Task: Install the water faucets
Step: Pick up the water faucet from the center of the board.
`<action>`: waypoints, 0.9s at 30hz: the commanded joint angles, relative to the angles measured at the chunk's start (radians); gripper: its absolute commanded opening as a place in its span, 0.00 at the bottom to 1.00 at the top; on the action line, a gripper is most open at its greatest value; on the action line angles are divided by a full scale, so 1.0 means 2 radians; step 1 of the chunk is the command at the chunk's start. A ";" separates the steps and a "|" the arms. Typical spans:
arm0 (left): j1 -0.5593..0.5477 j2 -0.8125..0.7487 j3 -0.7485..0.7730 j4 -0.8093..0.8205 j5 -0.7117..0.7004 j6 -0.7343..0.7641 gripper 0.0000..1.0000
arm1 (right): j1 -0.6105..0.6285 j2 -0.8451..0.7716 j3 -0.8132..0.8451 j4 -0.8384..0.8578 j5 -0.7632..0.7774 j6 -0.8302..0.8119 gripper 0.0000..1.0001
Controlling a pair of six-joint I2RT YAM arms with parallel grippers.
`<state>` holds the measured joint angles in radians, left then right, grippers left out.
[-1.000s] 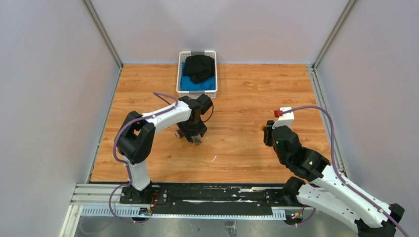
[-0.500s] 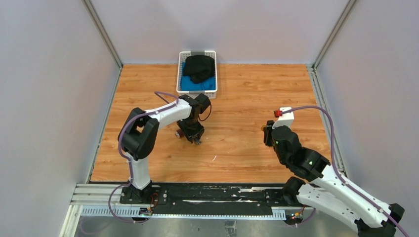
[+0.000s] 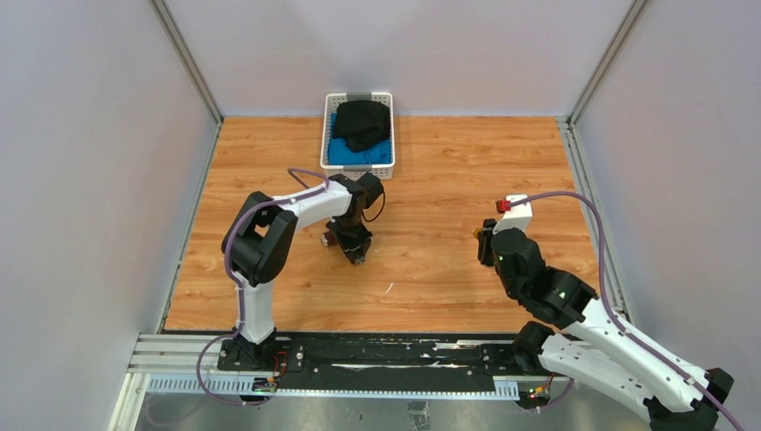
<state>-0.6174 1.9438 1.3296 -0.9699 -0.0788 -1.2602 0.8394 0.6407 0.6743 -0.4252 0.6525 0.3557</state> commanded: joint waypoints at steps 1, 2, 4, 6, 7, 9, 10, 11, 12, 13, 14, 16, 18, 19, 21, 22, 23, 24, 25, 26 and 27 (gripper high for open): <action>0.003 0.002 0.003 0.003 0.006 0.004 0.19 | -0.006 0.006 -0.001 -0.004 0.002 0.008 0.00; 0.003 0.002 0.002 0.003 0.006 0.004 0.11 | -0.006 0.008 -0.001 -0.002 0.002 0.008 0.00; 0.003 0.000 0.003 0.003 0.008 0.006 0.00 | -0.006 0.010 -0.001 0.000 0.000 0.008 0.00; 0.002 -0.010 0.005 0.003 0.009 0.010 0.00 | -0.006 0.011 0.000 0.004 -0.004 0.003 0.00; 0.003 -0.020 0.008 0.003 0.007 0.014 0.00 | -0.006 0.011 0.000 0.009 -0.009 -0.002 0.00; 0.003 -0.051 0.021 0.004 0.001 0.029 0.00 | -0.006 0.011 0.002 0.022 -0.028 -0.024 0.00; 0.002 -0.069 0.031 0.004 -0.004 0.039 0.00 | -0.006 0.011 0.003 0.035 -0.046 -0.051 0.00; 0.003 -0.092 0.040 0.009 -0.010 0.053 0.00 | -0.006 0.009 0.004 0.048 -0.069 -0.075 0.00; 0.003 -0.118 0.045 0.027 -0.011 0.072 0.00 | -0.006 0.006 0.004 0.064 -0.102 -0.107 0.00; 0.002 -0.147 0.041 0.047 -0.014 0.090 0.00 | -0.006 0.003 0.001 0.082 -0.133 -0.137 0.00; 0.003 -0.178 0.032 0.067 -0.020 0.095 0.00 | -0.005 0.000 -0.003 0.098 -0.163 -0.161 0.00; 0.004 -0.244 -0.005 0.130 -0.020 0.106 0.00 | -0.002 -0.003 -0.006 0.133 -0.212 -0.174 0.00; 0.009 -0.322 -0.061 0.226 -0.008 0.099 0.00 | 0.015 0.001 -0.007 0.170 -0.215 -0.204 0.00; 0.011 -0.358 -0.094 0.281 -0.003 0.096 0.00 | 0.033 0.006 -0.003 0.181 -0.198 -0.223 0.00; 0.013 -0.424 -0.163 0.375 -0.016 0.087 0.00 | 0.080 0.026 0.010 0.199 -0.142 -0.273 0.00; 0.013 -0.454 -0.193 0.408 -0.030 0.084 0.00 | 0.108 0.038 0.017 0.207 -0.111 -0.303 0.00; 0.015 -0.479 -0.216 0.428 -0.047 0.082 0.00 | 0.147 0.053 0.023 0.232 -0.075 -0.349 0.00; 0.015 -0.503 -0.234 0.442 -0.063 0.081 0.00 | 0.166 0.069 0.025 0.258 -0.038 -0.375 0.00; 0.015 -0.523 -0.252 0.454 -0.077 0.080 0.00 | 0.204 0.087 0.023 0.294 -0.002 -0.435 0.00; 0.015 -0.541 -0.269 0.465 -0.086 0.083 0.00 | 0.226 0.104 0.017 0.339 0.031 -0.483 0.00; 0.015 -0.558 -0.284 0.476 -0.086 0.088 0.00 | 0.246 0.120 0.008 0.383 0.050 -0.530 0.00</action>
<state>-0.5961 0.9012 0.8745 -0.2214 -0.1612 -1.0977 1.1873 0.7898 0.6945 0.0319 0.5079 -0.2996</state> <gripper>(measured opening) 0.329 0.275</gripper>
